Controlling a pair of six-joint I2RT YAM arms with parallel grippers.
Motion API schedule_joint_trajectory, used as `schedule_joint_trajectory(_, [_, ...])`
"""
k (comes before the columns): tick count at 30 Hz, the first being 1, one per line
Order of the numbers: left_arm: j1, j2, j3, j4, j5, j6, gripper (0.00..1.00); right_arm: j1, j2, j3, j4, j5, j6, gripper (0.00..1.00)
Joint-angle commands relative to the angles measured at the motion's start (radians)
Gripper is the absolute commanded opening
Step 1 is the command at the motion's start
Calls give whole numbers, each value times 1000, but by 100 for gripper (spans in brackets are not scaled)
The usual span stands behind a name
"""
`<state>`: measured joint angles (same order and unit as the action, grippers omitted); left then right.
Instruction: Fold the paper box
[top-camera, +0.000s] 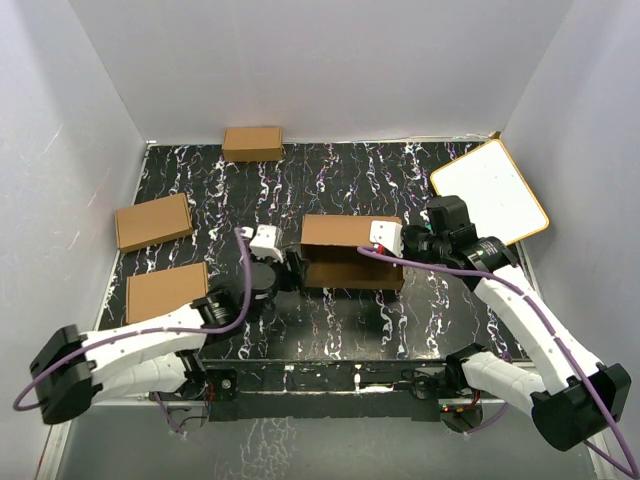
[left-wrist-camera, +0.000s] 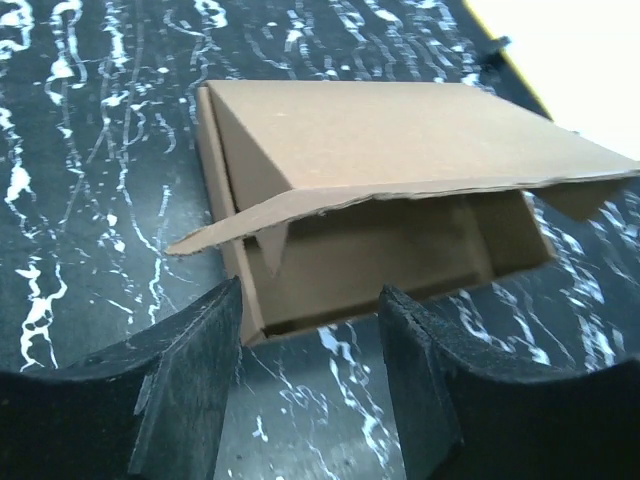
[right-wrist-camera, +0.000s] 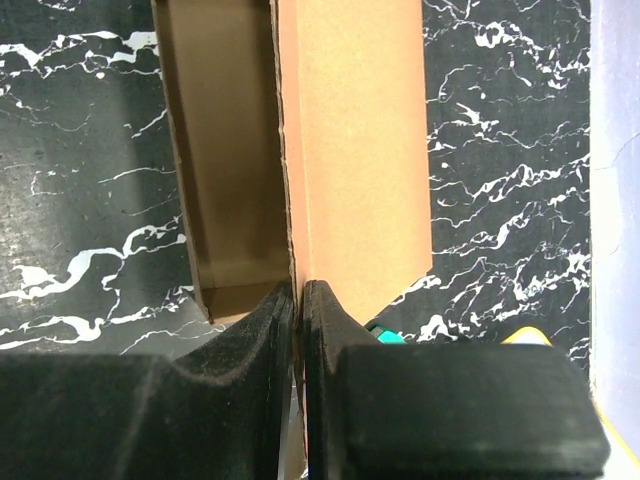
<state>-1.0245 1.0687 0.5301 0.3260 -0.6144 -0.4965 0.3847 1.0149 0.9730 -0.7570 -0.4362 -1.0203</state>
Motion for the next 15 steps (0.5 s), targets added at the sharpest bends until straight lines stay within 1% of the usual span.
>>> schedule_joint_trajectory(1, [-4, -199, -18, -137, 217, 33, 58, 3, -33, -35, 25, -20, -10, 12])
schedule_joint_trajectory(5, [-1, -374, -1, -217, 301, 47, 67, 3, -44, -68, 23, -31, -8, 12])
schedule_joint_trajectory(8, [0, -433, 50, -277, 307, 54, 75, 3, -55, -83, 23, -34, 0, 12])
schedule_joint_trajectory(12, [1, -408, 146, -312, 329, 69, 83, 3, -62, -94, 16, -40, 8, 13])
schedule_joint_trajectory(15, [1, -346, 224, -332, 339, 83, 84, 3, -65, -100, 5, -56, 10, 13])
